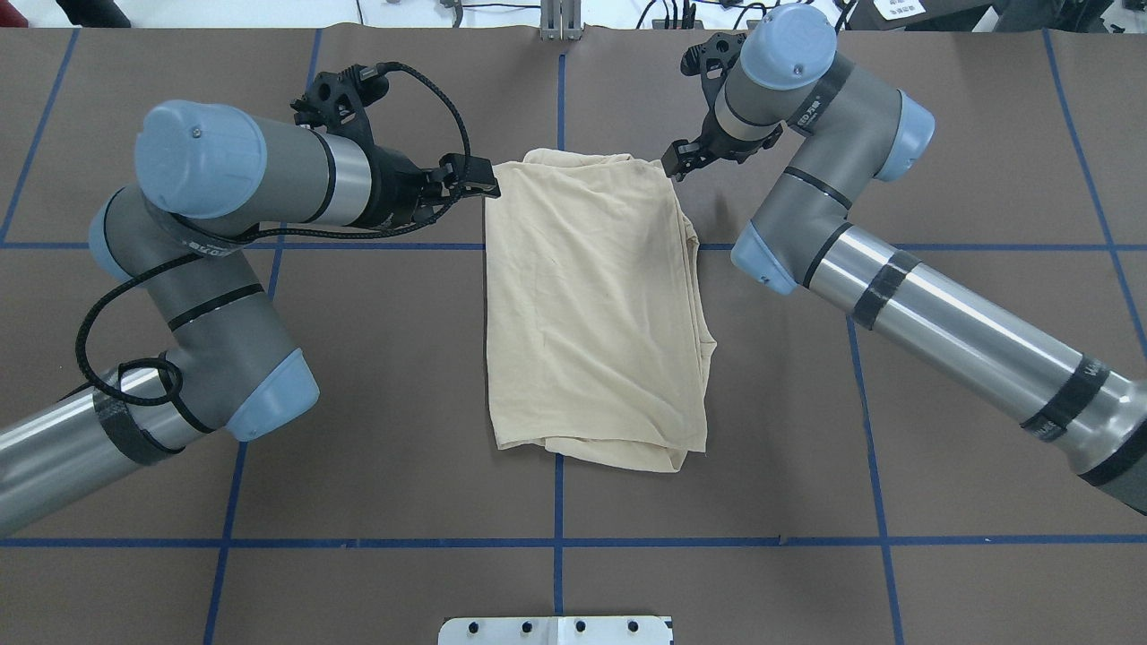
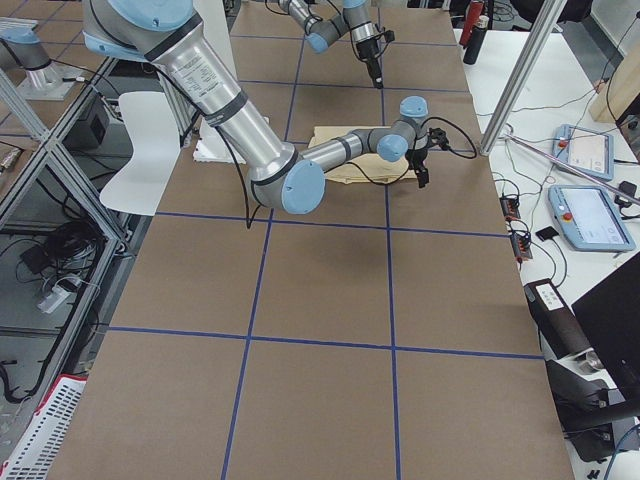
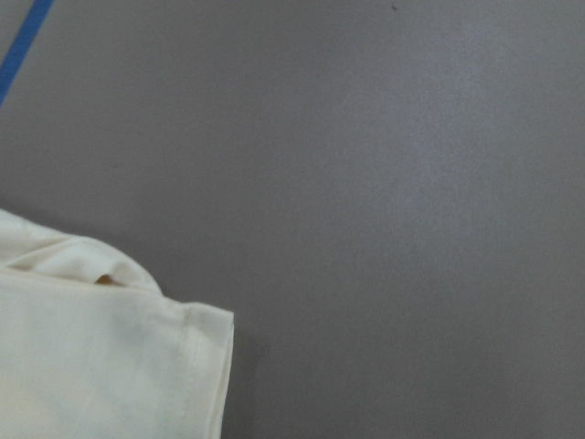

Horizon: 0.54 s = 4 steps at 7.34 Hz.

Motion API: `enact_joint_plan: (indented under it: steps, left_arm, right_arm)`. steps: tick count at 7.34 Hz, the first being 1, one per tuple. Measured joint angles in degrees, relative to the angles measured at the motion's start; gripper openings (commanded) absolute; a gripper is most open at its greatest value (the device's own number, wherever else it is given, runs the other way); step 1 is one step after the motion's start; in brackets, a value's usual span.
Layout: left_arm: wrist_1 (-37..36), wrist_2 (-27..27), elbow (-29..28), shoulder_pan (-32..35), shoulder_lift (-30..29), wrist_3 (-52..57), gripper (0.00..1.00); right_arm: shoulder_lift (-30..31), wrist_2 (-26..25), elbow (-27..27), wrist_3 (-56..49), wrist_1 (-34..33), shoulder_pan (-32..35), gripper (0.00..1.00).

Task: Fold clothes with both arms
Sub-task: 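Move the left gripper to the shirt's near corner while the right gripper shifts sideways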

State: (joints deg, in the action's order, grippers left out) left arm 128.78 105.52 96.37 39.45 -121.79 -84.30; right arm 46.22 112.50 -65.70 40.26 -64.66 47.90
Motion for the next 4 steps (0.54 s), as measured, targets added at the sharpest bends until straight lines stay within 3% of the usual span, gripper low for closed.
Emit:
enact_joint_plan:
  steps: [2, 4]
  left_arm:
    - [-0.39, 0.61, 4.49, -4.80, 2.57, -6.13, 1.00]
    - [-0.45, -2.64, 8.79, -11.07, 5.63, -13.90, 1.00]
  right_arm:
    - [5.47, 4.56, -8.48, 5.74, -3.17, 0.08, 1.00]
    - [12.68, 5.11, -18.09, 13.65, -4.11, -1.15, 1.00]
